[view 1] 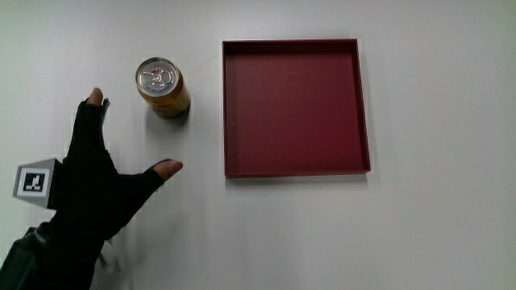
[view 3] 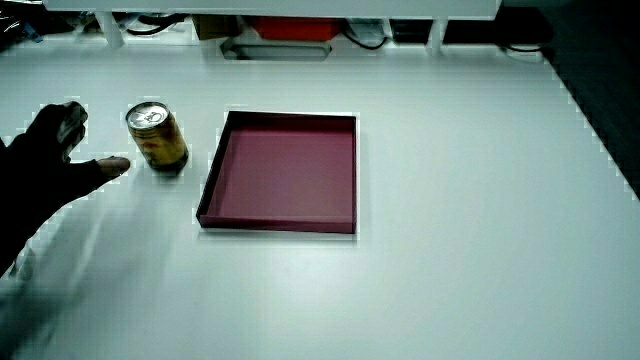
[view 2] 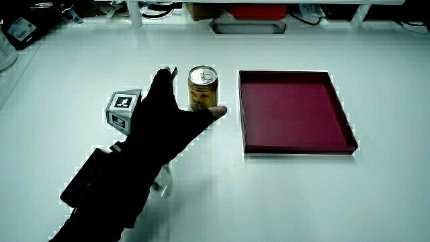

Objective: Pick red bull from desk

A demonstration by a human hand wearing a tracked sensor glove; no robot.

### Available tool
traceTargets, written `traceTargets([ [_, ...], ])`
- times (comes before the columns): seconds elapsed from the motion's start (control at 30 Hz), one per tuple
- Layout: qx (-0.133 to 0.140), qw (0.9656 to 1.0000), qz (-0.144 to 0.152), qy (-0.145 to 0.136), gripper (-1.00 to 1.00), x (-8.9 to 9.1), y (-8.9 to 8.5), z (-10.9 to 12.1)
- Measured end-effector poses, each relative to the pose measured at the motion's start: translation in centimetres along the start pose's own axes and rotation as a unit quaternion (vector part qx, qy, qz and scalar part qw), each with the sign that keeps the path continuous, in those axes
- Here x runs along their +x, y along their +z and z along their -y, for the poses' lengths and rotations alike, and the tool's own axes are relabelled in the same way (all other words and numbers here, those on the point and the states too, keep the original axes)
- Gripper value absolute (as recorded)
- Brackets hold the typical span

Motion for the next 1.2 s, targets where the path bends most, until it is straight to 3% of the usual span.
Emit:
traceTargets([
  [0.03,0.001,0.9999,0.01,0.003,0.0,0.2,-0.1,-0.3],
  [0.13,0.007,0.9998,-0.018,0.0,0.0,-0.5,0.1,-1.3],
  [0.2,0.009,0.9997,-0.02,0.011,0.0,-0.6,0.0,-2.0],
  [0.23,0.008,0.9999,-0.011,-0.001,0.0,-0.2,-0.1,-2.4],
  [0.3,0.012,0.9995,-0.028,0.006,0.0,-0.8,-0.1,-3.2],
  [0.33,0.013,0.9998,-0.014,0.006,0.0,-0.5,-0.3,-3.6],
  [0.37,0.013,0.9994,-0.031,0.011,0.0,-1.0,-0.3,-4.0],
  [0.53,0.007,0.9996,-0.013,0.024,0.0,-0.8,-1.1,-6.0],
  [0.6,0.011,0.9991,-0.021,0.034,0.0,-1.2,-1.2,-6.7],
  [0.67,0.006,0.9998,-0.004,0.021,0.0,-1.4,-1.5,-7.4],
  [0.7,0.009,0.9988,-0.011,0.046,0.0,-1.5,-1.6,-7.6],
  [0.9,0.007,0.9996,0.006,0.028,0.0,-2.0,-2.4,-9.3],
  [1.2,0.014,0.9997,0.006,0.02,0.0,-2.0,-3.0,-9.5],
])
